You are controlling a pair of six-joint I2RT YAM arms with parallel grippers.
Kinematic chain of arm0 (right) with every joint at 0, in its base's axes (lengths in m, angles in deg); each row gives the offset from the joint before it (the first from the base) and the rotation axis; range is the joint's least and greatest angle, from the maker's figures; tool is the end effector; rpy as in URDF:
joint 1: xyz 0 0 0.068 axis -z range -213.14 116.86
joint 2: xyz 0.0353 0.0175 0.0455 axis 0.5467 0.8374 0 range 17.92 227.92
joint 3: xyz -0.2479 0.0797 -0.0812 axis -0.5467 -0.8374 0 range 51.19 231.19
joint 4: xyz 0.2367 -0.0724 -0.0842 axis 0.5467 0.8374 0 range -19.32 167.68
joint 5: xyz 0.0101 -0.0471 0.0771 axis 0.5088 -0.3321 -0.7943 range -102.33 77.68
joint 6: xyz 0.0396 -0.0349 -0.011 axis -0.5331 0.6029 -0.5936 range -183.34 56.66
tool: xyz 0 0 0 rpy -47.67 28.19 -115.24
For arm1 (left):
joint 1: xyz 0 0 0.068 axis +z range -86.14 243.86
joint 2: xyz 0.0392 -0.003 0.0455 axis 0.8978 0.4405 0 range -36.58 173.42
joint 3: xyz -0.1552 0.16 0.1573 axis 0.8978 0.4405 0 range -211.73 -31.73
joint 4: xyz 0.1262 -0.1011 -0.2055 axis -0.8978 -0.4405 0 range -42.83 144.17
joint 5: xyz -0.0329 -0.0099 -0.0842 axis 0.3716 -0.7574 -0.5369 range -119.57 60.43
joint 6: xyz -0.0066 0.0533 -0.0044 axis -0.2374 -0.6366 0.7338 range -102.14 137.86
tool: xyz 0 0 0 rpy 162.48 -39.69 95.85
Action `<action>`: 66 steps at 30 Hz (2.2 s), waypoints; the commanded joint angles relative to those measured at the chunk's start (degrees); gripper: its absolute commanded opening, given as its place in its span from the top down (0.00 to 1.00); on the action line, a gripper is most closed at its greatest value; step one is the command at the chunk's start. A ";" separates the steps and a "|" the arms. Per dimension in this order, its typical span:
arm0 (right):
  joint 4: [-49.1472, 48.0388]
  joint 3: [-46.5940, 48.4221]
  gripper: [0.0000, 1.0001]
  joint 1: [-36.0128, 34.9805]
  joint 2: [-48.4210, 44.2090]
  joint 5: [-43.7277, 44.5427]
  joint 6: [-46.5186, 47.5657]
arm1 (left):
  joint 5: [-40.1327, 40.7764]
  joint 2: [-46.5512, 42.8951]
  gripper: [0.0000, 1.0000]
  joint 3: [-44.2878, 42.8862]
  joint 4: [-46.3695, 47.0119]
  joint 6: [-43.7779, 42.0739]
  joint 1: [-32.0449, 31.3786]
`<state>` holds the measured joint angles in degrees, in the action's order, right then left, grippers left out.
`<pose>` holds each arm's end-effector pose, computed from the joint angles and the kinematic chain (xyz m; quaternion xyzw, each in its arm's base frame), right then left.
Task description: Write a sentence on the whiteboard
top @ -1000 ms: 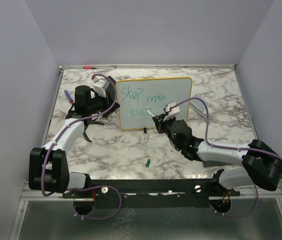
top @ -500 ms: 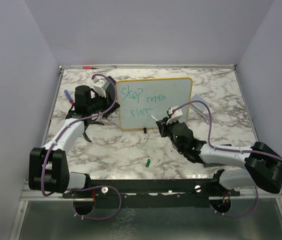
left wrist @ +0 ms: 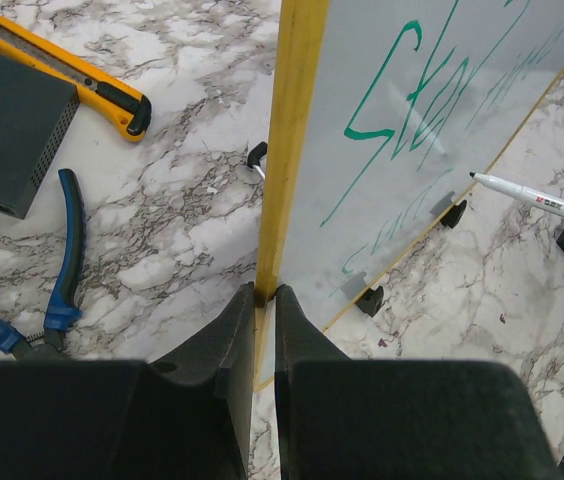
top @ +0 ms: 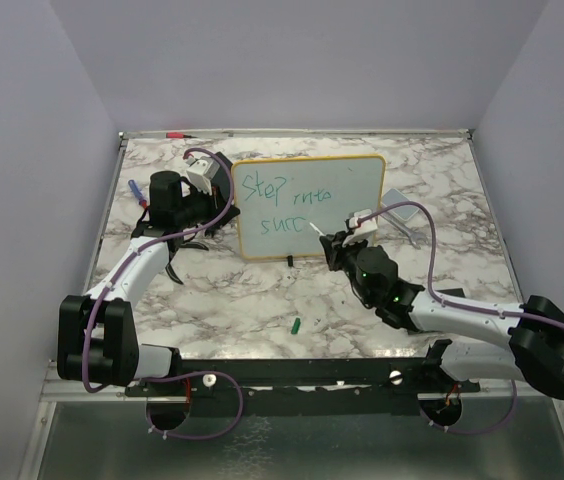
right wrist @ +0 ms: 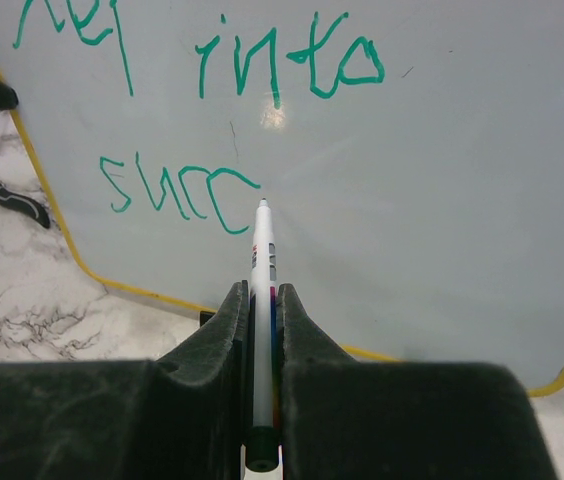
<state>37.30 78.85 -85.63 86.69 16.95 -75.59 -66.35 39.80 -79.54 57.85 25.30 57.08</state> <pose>0.1676 0.1898 0.2295 -0.0946 0.7415 0.1801 0.6394 0.2901 -0.0561 0.2625 0.1652 0.8007 -0.3271 0.4739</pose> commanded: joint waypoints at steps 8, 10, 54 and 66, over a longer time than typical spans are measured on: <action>-0.69 0.08 0.99 0.28 3.11 4.60 0.47 | 0.26 -1.72 1.00 0.13 1.41 -0.11 -0.08; -0.19 0.07 0.99 0.28 3.10 5.49 -0.06 | 0.28 -1.76 1.00 0.17 1.37 -0.06 -0.07; 3.37 -0.27 0.99 0.28 4.58 3.98 -2.07 | 0.15 -1.76 1.00 0.08 1.39 -0.07 -0.19; 6.03 0.16 0.99 0.28 2.68 10.46 -2.52 | 0.21 -1.86 1.00 0.17 1.44 -0.13 -0.12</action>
<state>40.01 79.55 -85.69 90.34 20.56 -77.97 -66.28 39.80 -79.54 57.85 25.30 57.08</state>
